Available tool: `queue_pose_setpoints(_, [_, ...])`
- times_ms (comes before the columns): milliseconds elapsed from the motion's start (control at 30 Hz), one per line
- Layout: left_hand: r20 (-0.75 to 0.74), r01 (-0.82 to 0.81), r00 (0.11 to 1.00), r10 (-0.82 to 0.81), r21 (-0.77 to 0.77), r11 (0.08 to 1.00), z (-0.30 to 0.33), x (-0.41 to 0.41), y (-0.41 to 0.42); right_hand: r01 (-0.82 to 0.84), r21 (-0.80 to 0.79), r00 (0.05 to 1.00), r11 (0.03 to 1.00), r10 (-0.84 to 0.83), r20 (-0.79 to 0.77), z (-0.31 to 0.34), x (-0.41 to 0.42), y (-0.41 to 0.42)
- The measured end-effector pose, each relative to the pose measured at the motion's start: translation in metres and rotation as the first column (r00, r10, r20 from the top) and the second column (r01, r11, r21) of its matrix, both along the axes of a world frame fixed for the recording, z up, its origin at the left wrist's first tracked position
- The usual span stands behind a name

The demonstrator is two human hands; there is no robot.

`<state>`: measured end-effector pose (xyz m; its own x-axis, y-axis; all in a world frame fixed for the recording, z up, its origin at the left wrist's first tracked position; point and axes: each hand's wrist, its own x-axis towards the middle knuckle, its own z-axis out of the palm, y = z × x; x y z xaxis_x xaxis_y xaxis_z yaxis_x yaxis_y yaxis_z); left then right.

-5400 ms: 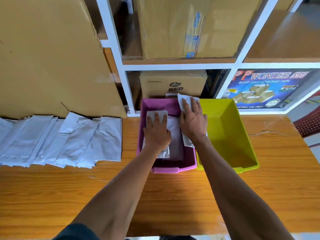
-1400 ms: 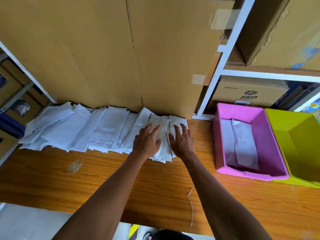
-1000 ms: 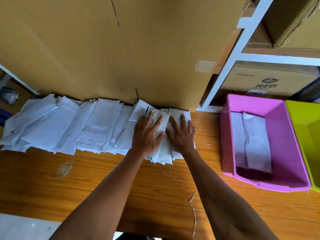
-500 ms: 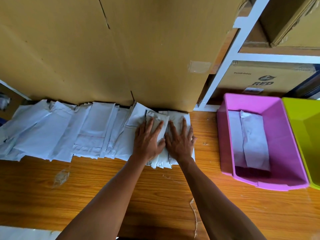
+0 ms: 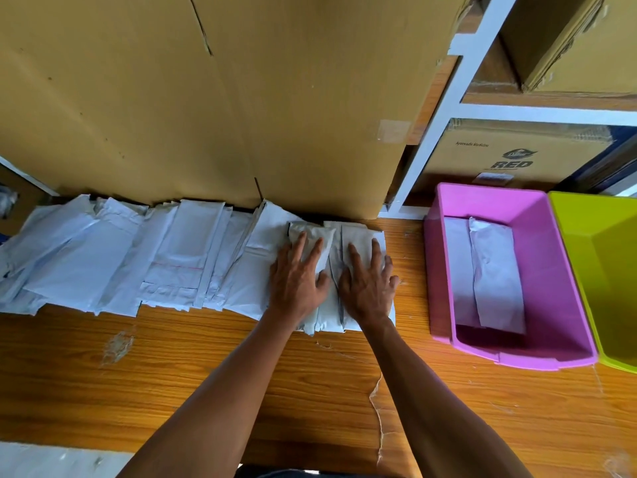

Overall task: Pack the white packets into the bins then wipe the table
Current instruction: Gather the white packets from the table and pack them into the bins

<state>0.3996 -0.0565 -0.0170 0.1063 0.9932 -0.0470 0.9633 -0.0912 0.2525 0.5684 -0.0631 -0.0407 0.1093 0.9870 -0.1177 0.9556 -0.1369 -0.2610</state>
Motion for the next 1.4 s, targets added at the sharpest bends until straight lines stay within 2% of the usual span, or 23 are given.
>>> queue_pose_setpoints(333, [-0.065,-0.012,0.998,0.012,-0.005,1.000,-0.020,0.006,-0.006,-0.048,-0.047,0.999,0.998,0.047,-0.017,-0.020,0.005,0.000])
queue_pose_setpoints(433, [-0.093,-0.007,0.996,0.008,0.009,1.000,-0.022,0.006,-0.007,-0.056,-0.057,0.998,0.997,0.055,-0.024,-0.018,0.004,0.000])
queue_pose_setpoints(567, [-0.089,-0.018,0.996,0.013,-0.054,0.998,-0.016,0.008,-0.006,-0.070,-0.044,0.996,0.997,0.068,-0.050,-0.009,0.005,-0.002])
queue_pose_setpoints(667, [-0.088,-0.021,0.996,0.019,-0.028,0.999,-0.009,0.008,-0.011,-0.081,-0.012,0.995,0.997,0.080,-0.057,0.000,0.008,-0.006])
queue_pose_setpoints(1167, [0.074,-0.049,0.996,0.040,0.119,0.992,0.076,0.035,-0.041,-0.072,0.196,0.997,0.978,0.078,-0.024,0.098,0.015,-0.036])
queue_pose_setpoints(1400, [0.155,-0.012,0.988,-0.018,0.190,0.982,0.109,0.062,-0.064,-0.019,0.283,1.000,0.959,0.016,0.012,0.133,0.041,-0.061])
